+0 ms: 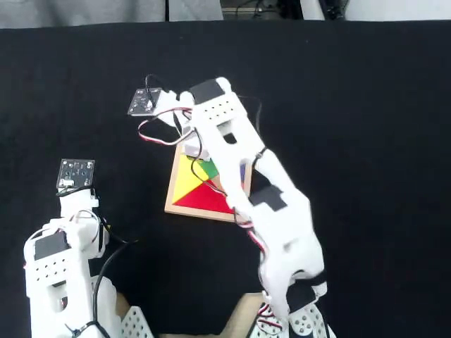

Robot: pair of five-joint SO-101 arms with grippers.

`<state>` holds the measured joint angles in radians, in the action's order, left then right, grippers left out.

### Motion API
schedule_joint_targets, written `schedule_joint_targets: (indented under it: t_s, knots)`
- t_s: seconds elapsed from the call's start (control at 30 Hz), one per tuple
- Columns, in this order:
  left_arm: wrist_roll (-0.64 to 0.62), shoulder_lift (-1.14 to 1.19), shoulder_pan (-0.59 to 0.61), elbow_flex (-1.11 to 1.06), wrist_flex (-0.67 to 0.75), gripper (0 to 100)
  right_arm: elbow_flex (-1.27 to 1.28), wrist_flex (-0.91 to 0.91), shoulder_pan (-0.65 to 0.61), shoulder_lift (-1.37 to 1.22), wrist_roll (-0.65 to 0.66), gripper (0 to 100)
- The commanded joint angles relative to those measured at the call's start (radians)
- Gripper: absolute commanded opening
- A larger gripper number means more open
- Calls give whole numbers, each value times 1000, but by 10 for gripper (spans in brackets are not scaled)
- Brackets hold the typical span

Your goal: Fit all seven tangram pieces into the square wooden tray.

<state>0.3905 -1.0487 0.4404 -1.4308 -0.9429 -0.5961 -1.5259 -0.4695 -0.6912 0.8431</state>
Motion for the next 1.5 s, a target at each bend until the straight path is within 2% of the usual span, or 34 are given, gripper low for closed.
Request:
schedule_joint_targets:
  t_s: [0.0,0.3,0.47,0.63,0.93,1.13,1.33,1.47]
  knots:
    - [-5,-9,7,4,15,159,-203,-81,-12,-81,3,134]
    - [-5,-9,5,4,15,159,-470,-212,-14,-259,3,134]
    - [-5,-9,5,4,15,159,-493,-215,-11,-298,3,138]
    - [-5,-9,4,4,15,159,-496,-229,-14,-306,-3,194]
    - [-5,-9,4,4,15,159,-509,-230,-8,-297,-3,194]
    - [-5,-9,4,4,17,159,-518,-241,28,-153,-48,185]
    - [-9,-11,4,15,15,159,-364,-241,75,104,-150,24]
    - [-44,-11,8,39,15,159,-200,-241,146,312,-258,11]
